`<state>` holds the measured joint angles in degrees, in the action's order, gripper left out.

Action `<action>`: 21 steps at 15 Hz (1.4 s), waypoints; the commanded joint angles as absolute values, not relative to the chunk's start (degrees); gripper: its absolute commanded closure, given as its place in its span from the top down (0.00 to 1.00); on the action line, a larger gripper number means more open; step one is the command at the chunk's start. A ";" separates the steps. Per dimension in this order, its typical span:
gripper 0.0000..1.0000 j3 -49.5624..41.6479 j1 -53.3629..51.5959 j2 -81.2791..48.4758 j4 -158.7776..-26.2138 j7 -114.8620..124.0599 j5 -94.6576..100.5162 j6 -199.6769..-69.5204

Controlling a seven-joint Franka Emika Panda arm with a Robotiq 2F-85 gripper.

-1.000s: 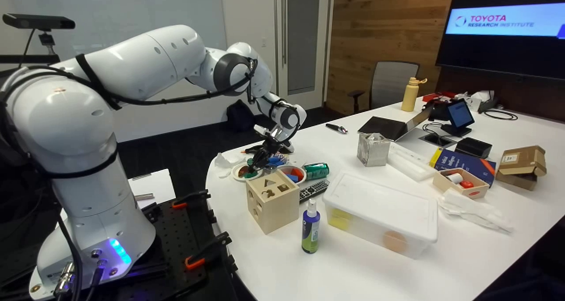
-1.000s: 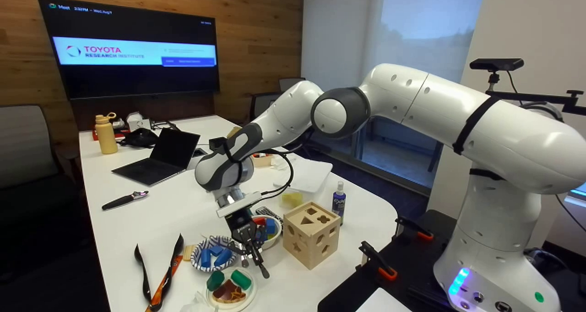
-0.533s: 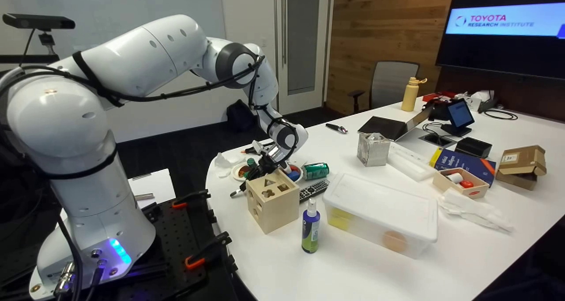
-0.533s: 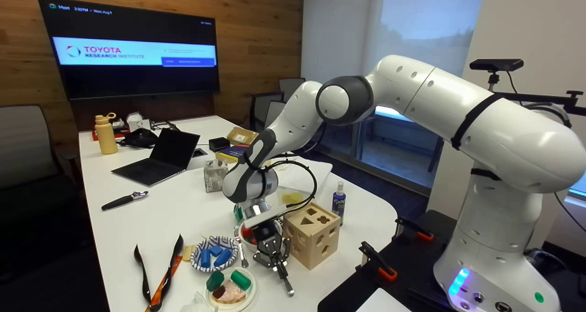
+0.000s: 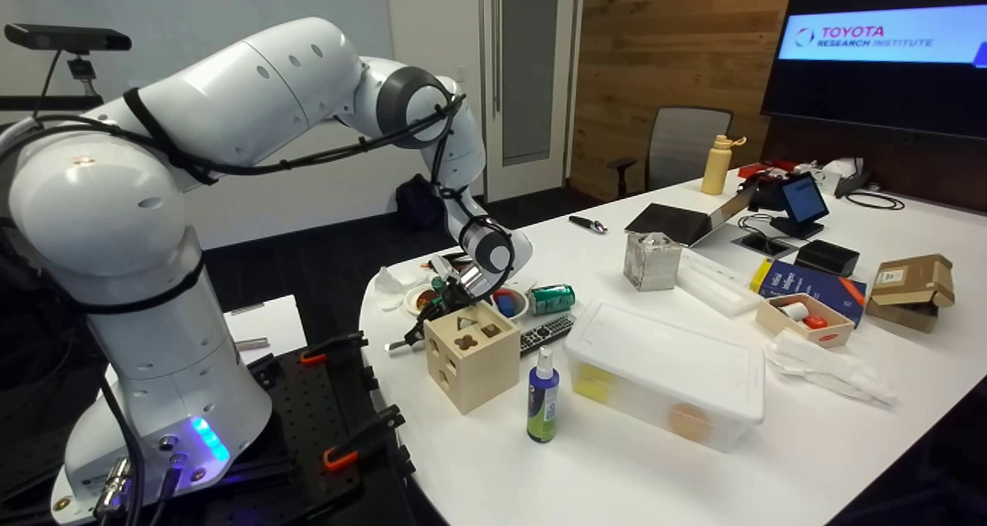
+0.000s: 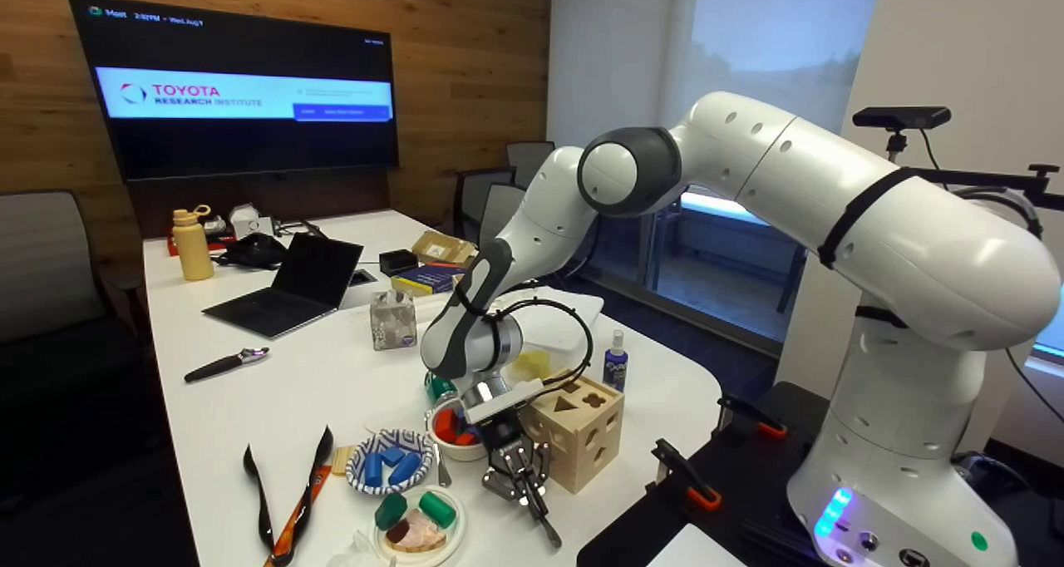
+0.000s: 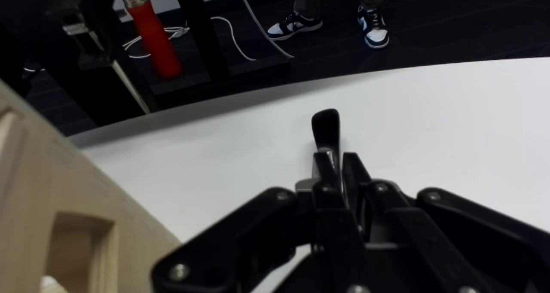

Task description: Use the spoon to stir the contents in the mug

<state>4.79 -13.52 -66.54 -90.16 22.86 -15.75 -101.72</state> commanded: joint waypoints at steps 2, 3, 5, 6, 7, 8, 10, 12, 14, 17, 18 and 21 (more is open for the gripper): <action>0.37 5.52 -12.92 -63.70 -94.03 21.22 -16.53 -103.81; 0.43 5.52 -12.92 -63.63 -94.09 21.23 -16.52 -103.99; 0.58 5.49 -13.02 -63.21 -94.40 21.25 -16.39 -104.84; 0.66 5.46 -13.07 -62.78 -94.73 21.28 -16.36 -105.45; 0.73 5.47 -13.24 -61.78 -95.45 21.35 -16.28 -106.34; 0.80 5.61 -13.30 -60.58 -96.45 21.34 -16.36 -107.28; 0.95 6.25 -13.87 -56.01 -100.38 21.36 -16.44 -110.56; 1.00 6.35 -15.39 -50.24 -105.00 22.51 -15.36 -114.00; 1.00 6.34 -16.75 -44.81 -108.79 23.02 -14.15 -117.24; 1.00 5.09 -19.83 -35.62 -114.42 24.97 -9.29 -120.49; 1.00 4.85 -20.46 -32.49 -116.39 25.26 -7.38 -121.39; 1.00 4.79 -21.10 -23.49 -121.87 26.38 -1.83 -124.91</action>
<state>5.81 -19.82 -34.12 -113.13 25.02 -5.90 -120.39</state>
